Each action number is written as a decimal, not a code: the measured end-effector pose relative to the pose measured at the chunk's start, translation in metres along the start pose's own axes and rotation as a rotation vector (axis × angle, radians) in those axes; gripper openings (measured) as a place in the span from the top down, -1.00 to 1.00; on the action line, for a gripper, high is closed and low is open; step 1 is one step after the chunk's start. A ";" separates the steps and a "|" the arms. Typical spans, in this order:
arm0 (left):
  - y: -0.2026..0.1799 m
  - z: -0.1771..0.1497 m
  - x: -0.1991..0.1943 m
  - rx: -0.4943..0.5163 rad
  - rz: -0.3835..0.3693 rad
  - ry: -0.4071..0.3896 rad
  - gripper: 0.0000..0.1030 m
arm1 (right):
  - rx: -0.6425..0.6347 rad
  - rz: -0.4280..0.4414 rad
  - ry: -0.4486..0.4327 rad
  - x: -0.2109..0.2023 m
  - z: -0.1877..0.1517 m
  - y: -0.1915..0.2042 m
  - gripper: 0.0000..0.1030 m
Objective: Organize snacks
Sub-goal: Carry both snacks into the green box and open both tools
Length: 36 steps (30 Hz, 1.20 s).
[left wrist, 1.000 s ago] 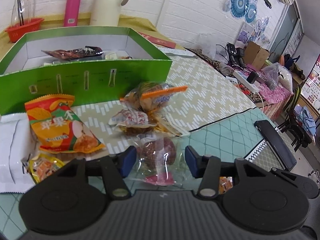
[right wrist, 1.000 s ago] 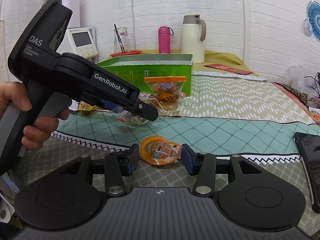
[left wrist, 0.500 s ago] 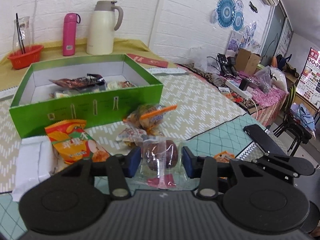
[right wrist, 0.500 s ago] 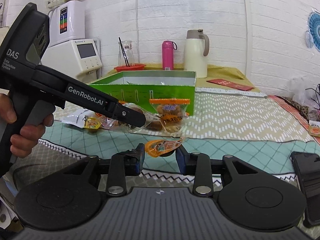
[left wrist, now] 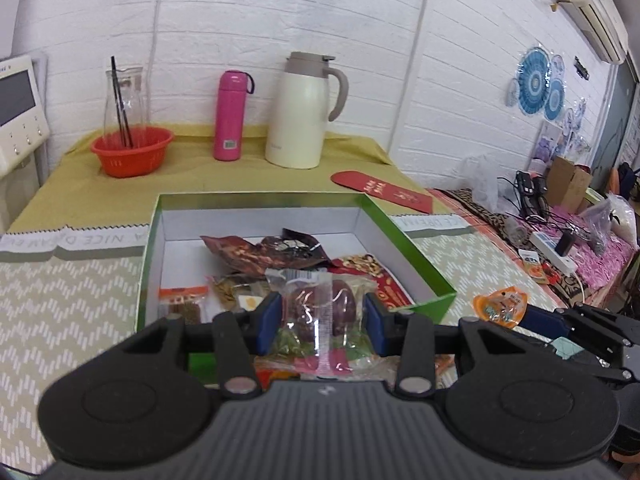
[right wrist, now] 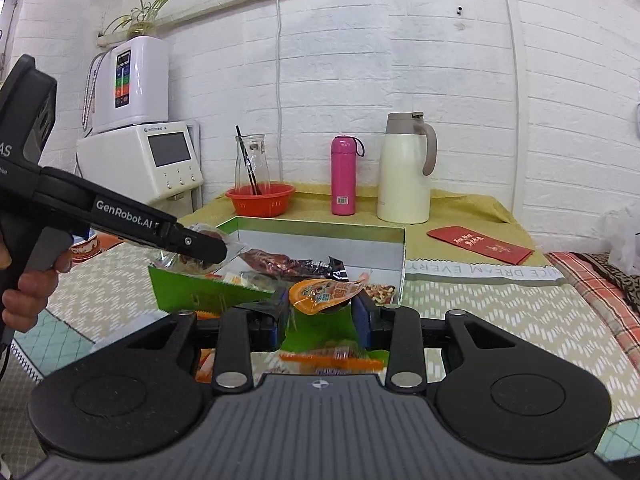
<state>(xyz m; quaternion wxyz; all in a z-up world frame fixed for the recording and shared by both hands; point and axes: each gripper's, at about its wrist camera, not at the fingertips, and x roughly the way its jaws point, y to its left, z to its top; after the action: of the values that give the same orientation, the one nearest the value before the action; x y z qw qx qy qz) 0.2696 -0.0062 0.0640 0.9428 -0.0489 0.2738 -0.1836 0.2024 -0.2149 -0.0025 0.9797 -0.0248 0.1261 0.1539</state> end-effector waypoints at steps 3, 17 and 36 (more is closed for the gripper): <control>0.010 0.009 0.016 -0.016 0.025 0.010 0.19 | 0.006 -0.010 0.007 0.021 0.007 -0.005 -0.16; 0.031 0.019 0.059 -0.063 0.100 -0.030 -0.65 | -0.043 -0.013 0.109 0.087 0.002 -0.004 -1.00; 0.022 0.004 0.019 -0.036 0.193 -0.061 -0.84 | -0.095 0.019 0.062 0.054 0.010 0.017 -1.00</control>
<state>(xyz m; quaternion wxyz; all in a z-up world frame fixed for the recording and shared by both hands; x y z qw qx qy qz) 0.2938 0.0074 0.0535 0.9630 -0.0448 0.2517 -0.0855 0.2494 -0.1816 -0.0067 0.9715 -0.0747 0.1491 0.1682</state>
